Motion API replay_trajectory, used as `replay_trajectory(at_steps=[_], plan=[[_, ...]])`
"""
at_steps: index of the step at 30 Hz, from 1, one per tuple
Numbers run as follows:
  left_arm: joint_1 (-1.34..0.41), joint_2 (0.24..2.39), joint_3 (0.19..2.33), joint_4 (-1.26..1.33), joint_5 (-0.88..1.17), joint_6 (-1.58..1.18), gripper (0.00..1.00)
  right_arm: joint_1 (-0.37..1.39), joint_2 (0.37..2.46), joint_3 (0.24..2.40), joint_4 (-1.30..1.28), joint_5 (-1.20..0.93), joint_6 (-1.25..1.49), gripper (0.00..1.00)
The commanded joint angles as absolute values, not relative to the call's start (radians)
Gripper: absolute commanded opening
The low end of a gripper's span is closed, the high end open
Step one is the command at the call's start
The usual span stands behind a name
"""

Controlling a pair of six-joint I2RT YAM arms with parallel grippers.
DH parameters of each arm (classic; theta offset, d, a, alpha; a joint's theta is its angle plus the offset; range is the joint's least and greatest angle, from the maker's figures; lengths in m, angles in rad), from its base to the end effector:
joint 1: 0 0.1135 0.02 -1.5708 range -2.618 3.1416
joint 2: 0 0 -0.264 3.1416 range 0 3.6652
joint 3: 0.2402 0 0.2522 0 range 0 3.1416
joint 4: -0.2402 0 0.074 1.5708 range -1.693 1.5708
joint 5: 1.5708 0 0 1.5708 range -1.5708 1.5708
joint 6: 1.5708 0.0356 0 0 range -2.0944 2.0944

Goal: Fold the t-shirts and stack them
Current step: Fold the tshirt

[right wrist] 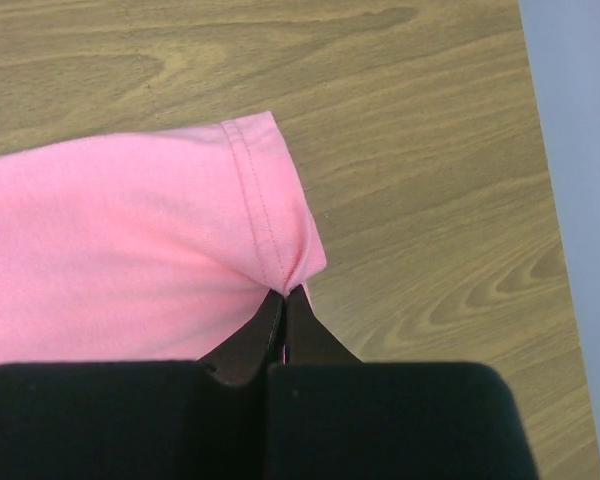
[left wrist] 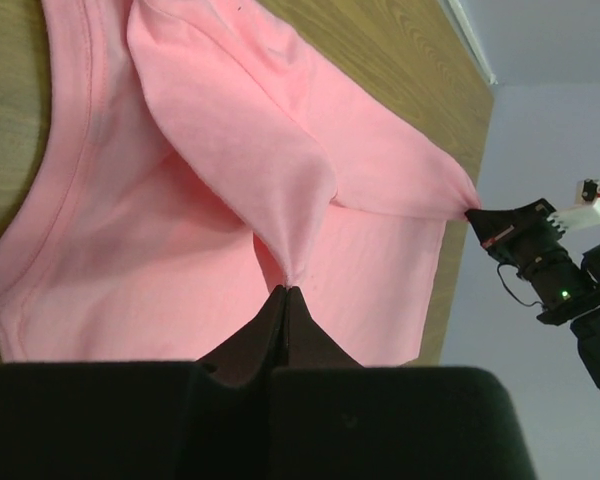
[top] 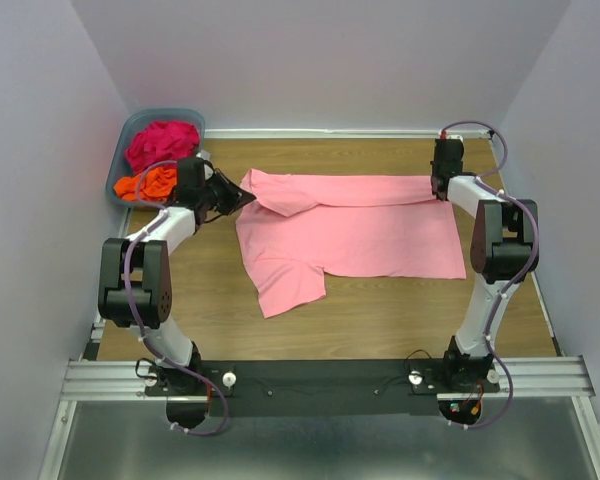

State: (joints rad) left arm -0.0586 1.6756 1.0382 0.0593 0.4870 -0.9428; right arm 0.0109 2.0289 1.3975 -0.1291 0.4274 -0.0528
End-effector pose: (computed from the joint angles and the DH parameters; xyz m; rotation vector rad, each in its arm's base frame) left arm 0.3669 -0.0382 0.2209 -0.6924 2.1739 -1.0806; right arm 0.4471 -0.0099 0.1808 0.1403 2.2980 -0.5180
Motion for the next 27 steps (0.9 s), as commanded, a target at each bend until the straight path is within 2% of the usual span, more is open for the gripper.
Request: replay_trajectory(at_steps=[1, 9, 11, 12, 13, 15, 16, 18, 19, 21, 24, 27], plan=[[-0.066, 1.655, 1.003, 0.061, 0.497, -0.937, 0.00, 0.005, 2.006, 1.373, -0.158, 0.428, -0.014, 0.01], [-0.066, 1.680, 0.966, 0.074, 0.471, -0.925, 0.00, -0.018, 2.019, 1.338, -0.190, 0.420, 0.051, 0.02], [-0.067, 1.678, 0.957, 0.075, 0.472, -0.923, 0.01, -0.020, 2.013, 1.338, -0.202, 0.416, 0.064, 0.12], [-0.067, 1.678, 0.953, 0.075, 0.471, -0.922, 0.15, -0.020, 2.010, 1.341, -0.209, 0.408, 0.071, 0.17], [-0.067, 1.672, 0.947, 0.075, 0.471, -0.922, 0.27, -0.020, 2.000, 1.345, -0.225, 0.400, 0.077, 0.31], [-0.067, 1.660, 0.942, 0.072, 0.460, -0.913, 0.52, -0.020, 1.987, 1.364, -0.244, 0.382, 0.092, 0.45], [-0.067, 1.645, 0.943, 0.069, 0.451, -0.911, 0.71, -0.020, 1.977, 1.370, -0.251, 0.364, 0.095, 0.56], [-0.066, 1.628, 0.960, 0.054, 0.408, -0.891, 0.82, -0.020, 1.951, 1.391, -0.268, 0.361, 0.097, 0.64], [-0.067, 1.621, 0.992, 0.046, 0.391, -0.875, 0.82, -0.021, 1.944, 1.397, -0.273, 0.359, 0.095, 0.69], [-0.066, 1.631, 1.040, 0.011, 0.339, -0.842, 0.82, -0.023, 1.922, 1.411, -0.282, 0.348, 0.094, 0.73], [-0.067, 1.693, 1.150, 0.002, 0.298, -0.761, 0.82, -0.047, 1.922, 1.439, -0.288, 0.298, 0.116, 0.73], [-0.074, 1.808, 1.303, -0.034, 0.292, -0.680, 0.81, -0.110, 1.940, 1.463, -0.290, 0.166, 0.170, 0.70]])
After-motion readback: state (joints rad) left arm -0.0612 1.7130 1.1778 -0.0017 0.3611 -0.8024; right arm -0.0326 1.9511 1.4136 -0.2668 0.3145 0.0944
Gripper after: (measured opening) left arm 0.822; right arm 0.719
